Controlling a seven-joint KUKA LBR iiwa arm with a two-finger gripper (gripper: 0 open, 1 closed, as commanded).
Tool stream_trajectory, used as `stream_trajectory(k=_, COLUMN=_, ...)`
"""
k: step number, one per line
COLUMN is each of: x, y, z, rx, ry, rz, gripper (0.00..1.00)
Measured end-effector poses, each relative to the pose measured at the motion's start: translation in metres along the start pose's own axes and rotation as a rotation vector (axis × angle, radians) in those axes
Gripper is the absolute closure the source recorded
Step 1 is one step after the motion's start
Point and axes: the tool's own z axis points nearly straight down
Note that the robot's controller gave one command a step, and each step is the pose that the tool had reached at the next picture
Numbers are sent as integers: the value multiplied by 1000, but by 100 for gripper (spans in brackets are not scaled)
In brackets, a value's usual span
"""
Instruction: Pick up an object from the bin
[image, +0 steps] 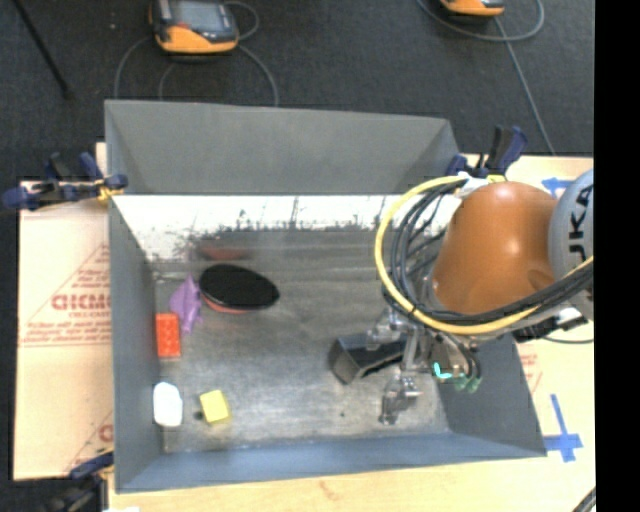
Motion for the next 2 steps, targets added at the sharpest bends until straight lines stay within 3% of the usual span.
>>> stream_trajectory(k=1, x=-2, y=0, z=-3, rx=0, ry=-7, rz=0, gripper=0)
stream_trajectory(k=2, x=-44, y=-33, z=63, rx=2, ry=-12, rz=-93, gripper=0)
